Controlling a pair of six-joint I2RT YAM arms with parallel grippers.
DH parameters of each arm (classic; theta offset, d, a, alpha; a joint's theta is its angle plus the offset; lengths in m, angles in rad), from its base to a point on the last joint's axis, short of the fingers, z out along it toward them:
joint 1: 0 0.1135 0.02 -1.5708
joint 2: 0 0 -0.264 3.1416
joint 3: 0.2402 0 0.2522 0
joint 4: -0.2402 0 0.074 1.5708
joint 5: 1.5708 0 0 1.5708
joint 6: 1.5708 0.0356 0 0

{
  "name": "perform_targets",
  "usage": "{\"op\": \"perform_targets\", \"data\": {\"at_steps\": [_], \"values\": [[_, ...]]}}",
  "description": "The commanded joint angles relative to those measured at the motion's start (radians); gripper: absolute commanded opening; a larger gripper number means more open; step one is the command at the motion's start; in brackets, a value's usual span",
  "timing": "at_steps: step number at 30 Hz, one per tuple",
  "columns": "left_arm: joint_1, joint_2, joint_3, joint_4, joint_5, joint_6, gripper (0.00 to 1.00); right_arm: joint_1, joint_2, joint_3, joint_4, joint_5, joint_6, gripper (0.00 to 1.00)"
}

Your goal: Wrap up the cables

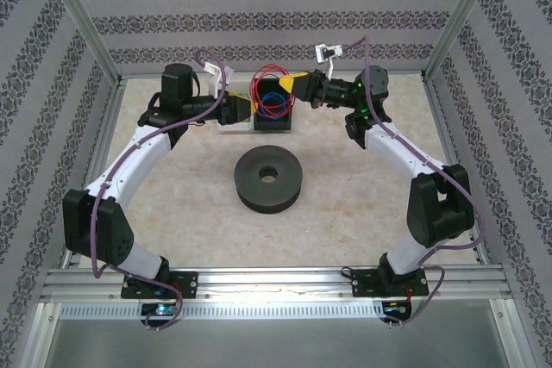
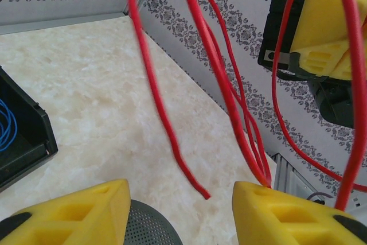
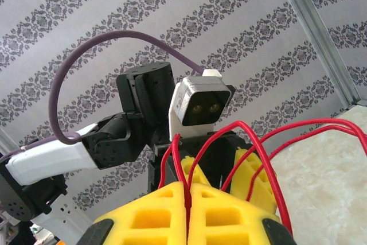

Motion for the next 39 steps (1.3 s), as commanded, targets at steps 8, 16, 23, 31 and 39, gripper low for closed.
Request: {"op": "perform_targets", "data": {"at_steps": [8, 16, 23, 31, 39], "values": [[0.015, 0.007, -0.016, 0.057, 0.012, -0.012, 0.37, 0.028, 0.002, 0.008, 0.139, -0.048, 0.054, 0.0], [0.019, 0.005, -0.015, 0.067, 0.014, -0.018, 0.24, 0.033, 0.006, 0.001, 0.139, -0.054, 0.059, 0.0], [0.027, -0.006, -0.023, 0.073, 0.013, -0.02, 0.12, 0.034, 0.012, -0.038, 0.143, -0.044, 0.059, 0.0], [0.05, -0.028, -0.042, 0.048, -0.038, -0.017, 0.0, -0.004, -0.011, -0.077, 0.143, -0.031, 0.056, 0.0], [0.112, -0.065, -0.074, -0.013, -0.176, -0.025, 0.0, -0.101, -0.065, -0.118, 0.109, -0.019, 0.037, 0.0]]}}
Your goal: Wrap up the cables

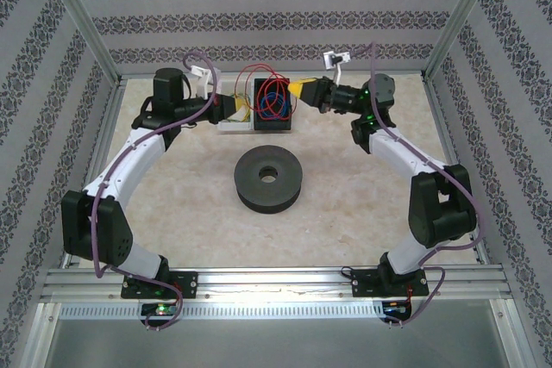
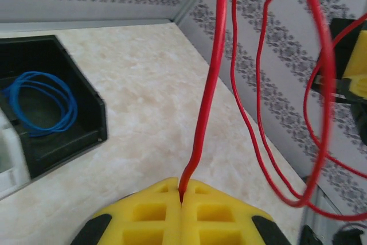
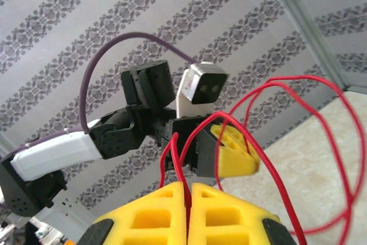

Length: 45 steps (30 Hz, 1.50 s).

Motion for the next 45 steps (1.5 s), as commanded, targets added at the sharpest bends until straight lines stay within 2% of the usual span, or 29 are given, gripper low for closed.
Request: {"op": "perform_targets", "data": {"at_steps": [1, 7, 13, 18, 26, 33, 45], "values": [[0.051, -0.056, -0.019, -0.027, -0.102, -0.01, 0.0, -0.045, -0.058, -0.027, 0.013, 0.015, -0.031, 0.0], [0.17, -0.104, -0.053, -0.054, -0.262, -0.064, 0.0, -0.166, -0.1, -0.095, -0.038, 0.097, -0.06, 0.0], [0.259, -0.118, -0.046, -0.107, -0.376, -0.068, 0.0, -0.29, -0.104, -0.151, -0.1, 0.178, -0.087, 0.0], [0.334, -0.134, -0.031, -0.15, -0.426, -0.06, 0.0, -0.382, -0.093, -0.179, -0.185, 0.231, -0.136, 0.0], [0.475, -0.203, 0.054, -0.231, -0.474, -0.027, 0.0, -0.513, -0.038, -0.165, -0.427, 0.359, -0.273, 0.0], [0.547, -0.221, 0.194, -0.296, -0.52, 0.001, 0.0, -0.55, 0.024, -0.078, -0.664, 0.483, -0.411, 0.0], [0.607, -0.227, 0.312, -0.354, -0.568, 0.037, 0.0, -0.56, 0.091, -0.013, -0.755, 0.568, -0.484, 0.0]]}}
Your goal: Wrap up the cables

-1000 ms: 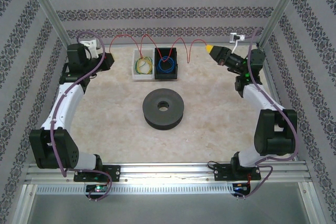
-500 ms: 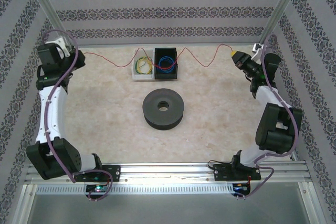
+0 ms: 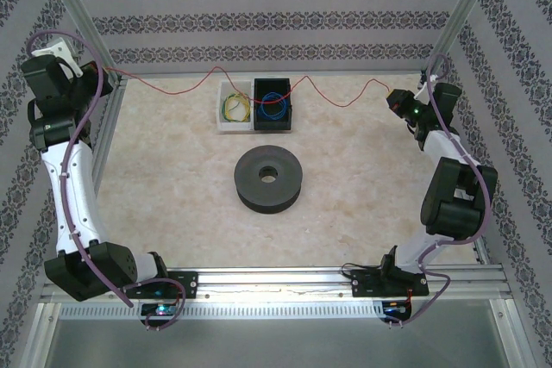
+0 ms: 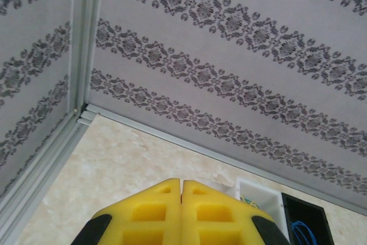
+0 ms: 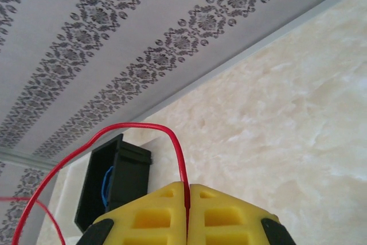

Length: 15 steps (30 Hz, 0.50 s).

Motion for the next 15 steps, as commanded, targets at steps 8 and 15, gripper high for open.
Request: {"op": "perform_targets", "data": {"at_steps": [8, 15], "values": [[0.042, -0.007, 0.026, -0.001, -0.059, 0.017, 0.0, -0.038, 0.046, 0.061, -0.13, 0.181, -0.12, 0.0], [0.044, 0.0, -0.003, 0.014, -0.084, 0.032, 0.0, -0.054, 0.041, 0.071, -0.231, 0.314, -0.205, 0.0]]}}
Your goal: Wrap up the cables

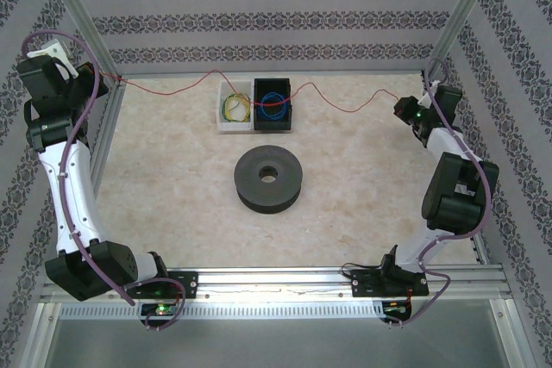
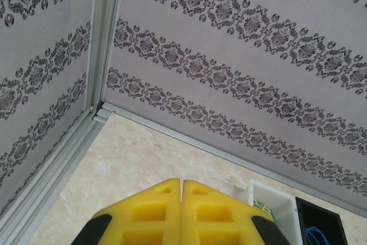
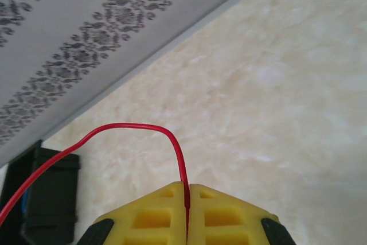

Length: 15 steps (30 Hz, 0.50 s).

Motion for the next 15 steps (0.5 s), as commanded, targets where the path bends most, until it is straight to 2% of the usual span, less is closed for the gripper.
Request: {"op": "perform_targets", "data": {"at_steps": [1, 15], "values": [[0.025, -0.003, -0.006, 0.03, -0.065, 0.023, 0.0, -0.022, 0.0, 0.034, -0.078, 0.16, -0.084, 0.0], [0.025, -0.007, -0.003, 0.009, -0.086, 0.035, 0.0, -0.023, -0.008, 0.073, -0.242, 0.51, -0.261, 0.0]]}}
